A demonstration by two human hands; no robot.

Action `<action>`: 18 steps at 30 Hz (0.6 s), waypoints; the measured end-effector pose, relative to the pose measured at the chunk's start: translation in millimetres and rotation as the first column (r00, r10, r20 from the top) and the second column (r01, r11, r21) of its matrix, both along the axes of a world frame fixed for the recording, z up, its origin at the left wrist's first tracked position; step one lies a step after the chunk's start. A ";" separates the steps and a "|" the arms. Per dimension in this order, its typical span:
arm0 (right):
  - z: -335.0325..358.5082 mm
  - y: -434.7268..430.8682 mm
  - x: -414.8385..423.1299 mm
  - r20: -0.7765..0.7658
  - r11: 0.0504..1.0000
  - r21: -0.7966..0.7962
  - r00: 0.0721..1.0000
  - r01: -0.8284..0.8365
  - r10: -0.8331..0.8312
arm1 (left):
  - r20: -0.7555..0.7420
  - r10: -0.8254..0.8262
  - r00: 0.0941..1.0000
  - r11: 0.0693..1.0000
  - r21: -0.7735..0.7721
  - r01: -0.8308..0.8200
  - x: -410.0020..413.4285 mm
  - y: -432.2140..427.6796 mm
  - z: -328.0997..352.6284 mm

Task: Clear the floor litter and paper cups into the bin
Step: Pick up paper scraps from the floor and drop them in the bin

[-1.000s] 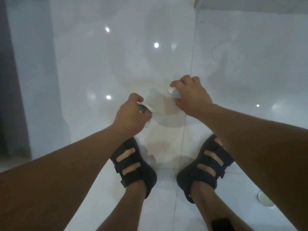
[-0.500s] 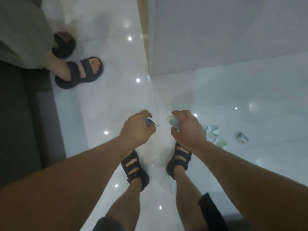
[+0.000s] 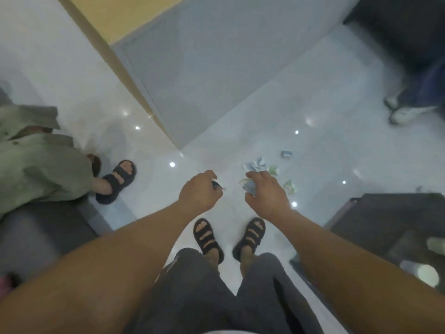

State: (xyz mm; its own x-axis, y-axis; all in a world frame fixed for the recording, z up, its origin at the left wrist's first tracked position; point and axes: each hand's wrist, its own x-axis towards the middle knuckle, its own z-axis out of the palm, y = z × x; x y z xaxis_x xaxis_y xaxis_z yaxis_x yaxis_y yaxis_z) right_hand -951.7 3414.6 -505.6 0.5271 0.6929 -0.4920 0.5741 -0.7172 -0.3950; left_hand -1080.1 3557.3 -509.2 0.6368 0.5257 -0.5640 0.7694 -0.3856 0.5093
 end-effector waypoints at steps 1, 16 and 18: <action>14.8 -21.2 -3.9 0.005 0.999 0.000 0.999 0.044 -0.044 | -0.006 -0.055 0.998 0.998 0.001 0.055 0.7 -12.1 13.7; 125.9 -359.3 -92.8 0.107 0.722 0.106 0.714 0.684 -0.692 | 0.152 -0.695 0.703 0.719 0.155 0.677 66.2 -308.3 137.4; 131.1 -403.6 -114.7 0.099 0.641 0.110 0.633 0.760 -0.768 | 0.172 -0.765 0.620 0.643 0.180 0.744 66.5 -357.6 145.3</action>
State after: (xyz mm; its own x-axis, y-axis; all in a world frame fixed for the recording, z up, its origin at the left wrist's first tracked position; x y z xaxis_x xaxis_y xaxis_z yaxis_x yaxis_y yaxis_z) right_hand -1066.4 3010.9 -374.5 0.9330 0.0364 -0.3581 -0.1231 -0.9026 -0.4125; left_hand -1013.7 3199.8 -363.9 0.9261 -0.1583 -0.3425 0.0640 -0.8287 0.5561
